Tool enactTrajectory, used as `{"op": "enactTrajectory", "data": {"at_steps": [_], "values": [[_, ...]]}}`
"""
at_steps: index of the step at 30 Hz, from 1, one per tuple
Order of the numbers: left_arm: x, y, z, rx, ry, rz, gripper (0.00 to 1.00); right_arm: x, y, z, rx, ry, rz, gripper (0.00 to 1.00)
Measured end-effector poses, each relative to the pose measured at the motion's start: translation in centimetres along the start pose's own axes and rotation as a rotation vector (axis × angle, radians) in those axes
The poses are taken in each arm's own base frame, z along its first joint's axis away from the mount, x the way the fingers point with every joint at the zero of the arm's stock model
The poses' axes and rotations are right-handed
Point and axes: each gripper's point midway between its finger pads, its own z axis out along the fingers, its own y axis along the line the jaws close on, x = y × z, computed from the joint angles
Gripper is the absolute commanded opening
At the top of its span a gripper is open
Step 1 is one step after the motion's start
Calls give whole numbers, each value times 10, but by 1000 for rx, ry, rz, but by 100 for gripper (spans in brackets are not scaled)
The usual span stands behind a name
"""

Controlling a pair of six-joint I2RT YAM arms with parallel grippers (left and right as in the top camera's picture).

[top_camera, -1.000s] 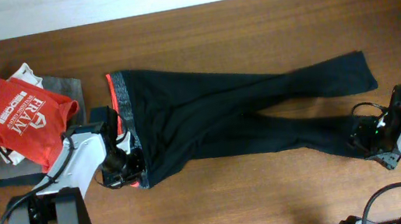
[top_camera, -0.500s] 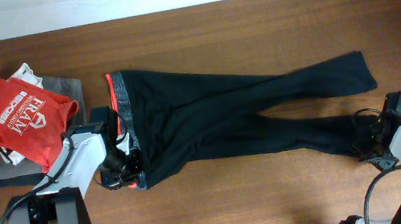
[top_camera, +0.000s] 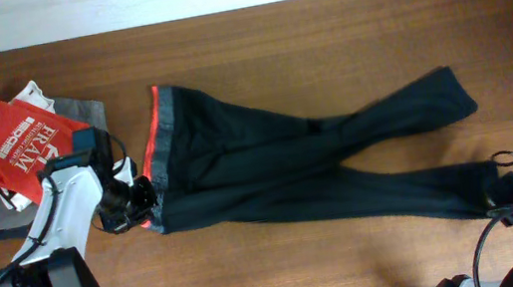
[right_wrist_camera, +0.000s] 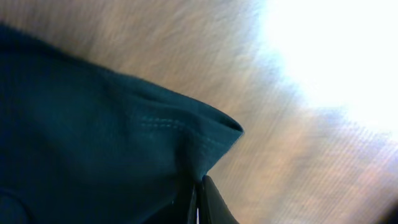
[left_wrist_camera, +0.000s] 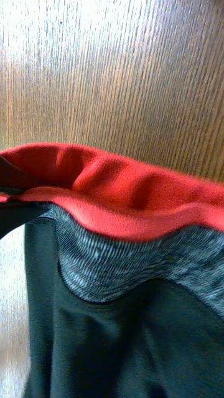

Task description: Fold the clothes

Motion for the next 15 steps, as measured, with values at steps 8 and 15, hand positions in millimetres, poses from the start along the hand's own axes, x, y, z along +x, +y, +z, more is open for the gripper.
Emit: {"op": "enactTrajectory", "data": {"at_steps": [8,15], "values": [[4,-1,-1,18,17,-9,0,-12,-5,-6,-21,-9,46,13],[12,0,-1,13,48,-15,1,-16,4,-23,-57,17,40,37]]}}
